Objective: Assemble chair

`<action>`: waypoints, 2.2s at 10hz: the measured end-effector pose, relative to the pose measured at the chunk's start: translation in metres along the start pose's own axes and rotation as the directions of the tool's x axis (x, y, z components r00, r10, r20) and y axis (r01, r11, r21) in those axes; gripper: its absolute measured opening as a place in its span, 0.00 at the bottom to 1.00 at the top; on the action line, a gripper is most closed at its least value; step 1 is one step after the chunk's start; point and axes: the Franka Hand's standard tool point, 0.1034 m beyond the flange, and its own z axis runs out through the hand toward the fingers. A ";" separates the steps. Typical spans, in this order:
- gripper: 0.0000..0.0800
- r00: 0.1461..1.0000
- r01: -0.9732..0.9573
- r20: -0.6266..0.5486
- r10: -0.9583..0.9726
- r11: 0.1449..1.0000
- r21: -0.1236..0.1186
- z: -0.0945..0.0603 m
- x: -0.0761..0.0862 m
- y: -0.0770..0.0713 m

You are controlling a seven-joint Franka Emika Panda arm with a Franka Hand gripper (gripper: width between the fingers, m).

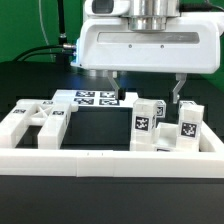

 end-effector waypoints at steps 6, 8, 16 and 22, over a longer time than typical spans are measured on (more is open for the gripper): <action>0.81 1.000 -0.009 -0.010 0.009 0.999 -0.033 0.043 -0.017 0.001; 0.81 1.000 -0.014 -0.026 0.013 0.999 -0.042 0.052 -0.016 0.008; 0.81 1.000 -0.016 -0.009 0.016 0.998 -0.068 0.072 -0.022 0.020; 0.10 1.000 -0.014 -0.009 0.014 0.998 -0.067 0.072 -0.021 0.019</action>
Offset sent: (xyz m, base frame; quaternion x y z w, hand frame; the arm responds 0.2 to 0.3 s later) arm -0.0041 -0.0035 -0.0271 -0.0185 0.0288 -0.0037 0.9994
